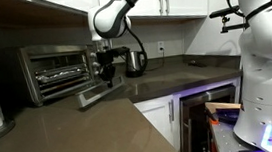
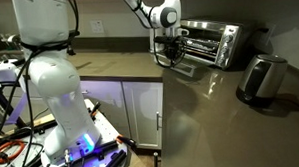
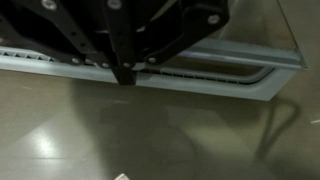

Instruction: Close the open microwave oven.

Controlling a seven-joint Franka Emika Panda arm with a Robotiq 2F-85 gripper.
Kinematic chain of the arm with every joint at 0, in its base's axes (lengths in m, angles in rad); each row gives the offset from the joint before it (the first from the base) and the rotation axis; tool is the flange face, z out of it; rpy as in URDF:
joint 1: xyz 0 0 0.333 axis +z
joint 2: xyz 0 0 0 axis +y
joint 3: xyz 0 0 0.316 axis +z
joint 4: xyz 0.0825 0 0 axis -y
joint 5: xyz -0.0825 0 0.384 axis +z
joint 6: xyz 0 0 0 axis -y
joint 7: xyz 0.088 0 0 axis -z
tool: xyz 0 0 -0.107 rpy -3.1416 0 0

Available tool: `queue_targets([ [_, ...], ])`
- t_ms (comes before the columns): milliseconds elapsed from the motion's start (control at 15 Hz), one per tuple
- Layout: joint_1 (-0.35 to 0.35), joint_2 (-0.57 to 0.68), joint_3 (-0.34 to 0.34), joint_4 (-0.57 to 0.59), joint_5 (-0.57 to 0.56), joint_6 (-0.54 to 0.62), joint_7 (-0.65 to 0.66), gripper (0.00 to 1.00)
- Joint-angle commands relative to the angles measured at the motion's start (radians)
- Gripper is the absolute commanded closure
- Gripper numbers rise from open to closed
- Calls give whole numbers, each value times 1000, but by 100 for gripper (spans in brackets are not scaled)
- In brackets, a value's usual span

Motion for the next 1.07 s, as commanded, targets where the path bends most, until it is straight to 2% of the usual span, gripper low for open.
queue_targets([
  [0,-18,-31,-32,13,-44,20,6,100],
  [533,-50,-39,-75,50,-67,21,-13,100],
  [1000,-46,-38,-73,59,-78,18,-6,100],
])
